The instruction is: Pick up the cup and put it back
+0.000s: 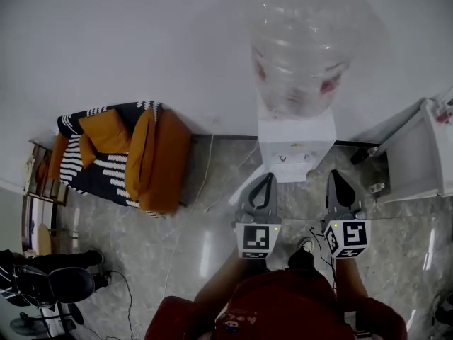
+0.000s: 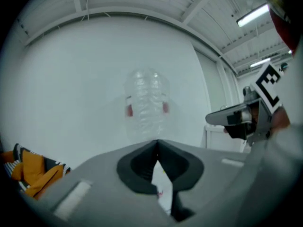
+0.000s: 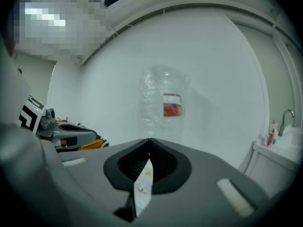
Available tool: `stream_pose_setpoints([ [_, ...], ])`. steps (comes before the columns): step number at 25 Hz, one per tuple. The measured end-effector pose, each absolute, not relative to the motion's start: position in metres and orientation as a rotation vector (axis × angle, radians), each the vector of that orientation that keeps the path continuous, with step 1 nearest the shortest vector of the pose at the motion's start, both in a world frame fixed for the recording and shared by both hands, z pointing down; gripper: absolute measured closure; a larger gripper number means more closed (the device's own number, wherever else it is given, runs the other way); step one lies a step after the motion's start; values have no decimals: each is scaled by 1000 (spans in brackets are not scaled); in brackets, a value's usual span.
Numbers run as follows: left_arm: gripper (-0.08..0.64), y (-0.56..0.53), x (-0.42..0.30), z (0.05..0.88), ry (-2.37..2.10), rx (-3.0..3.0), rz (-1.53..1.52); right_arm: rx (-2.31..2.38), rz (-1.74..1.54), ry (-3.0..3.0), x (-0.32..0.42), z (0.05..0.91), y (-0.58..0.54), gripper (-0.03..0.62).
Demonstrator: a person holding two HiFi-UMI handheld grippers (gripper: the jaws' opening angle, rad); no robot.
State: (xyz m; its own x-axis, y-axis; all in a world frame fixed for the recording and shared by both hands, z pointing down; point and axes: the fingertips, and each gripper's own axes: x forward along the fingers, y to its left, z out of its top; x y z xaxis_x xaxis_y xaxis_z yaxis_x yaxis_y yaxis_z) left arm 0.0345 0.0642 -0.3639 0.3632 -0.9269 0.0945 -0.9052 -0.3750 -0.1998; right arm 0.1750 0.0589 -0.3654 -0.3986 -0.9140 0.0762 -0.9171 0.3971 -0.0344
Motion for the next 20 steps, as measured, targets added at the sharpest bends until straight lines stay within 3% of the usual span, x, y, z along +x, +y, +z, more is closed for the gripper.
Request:
stream_pose_setpoints([
  [9, 560, 81, 43, -446, 1571, -2417, -60, 1775, -37, -2646, 177, -428, 71, 591],
  [20, 560, 81, 41, -456, 1550, -2363, -58, 1787, -87, -2671, 175, -437, 66, 591],
])
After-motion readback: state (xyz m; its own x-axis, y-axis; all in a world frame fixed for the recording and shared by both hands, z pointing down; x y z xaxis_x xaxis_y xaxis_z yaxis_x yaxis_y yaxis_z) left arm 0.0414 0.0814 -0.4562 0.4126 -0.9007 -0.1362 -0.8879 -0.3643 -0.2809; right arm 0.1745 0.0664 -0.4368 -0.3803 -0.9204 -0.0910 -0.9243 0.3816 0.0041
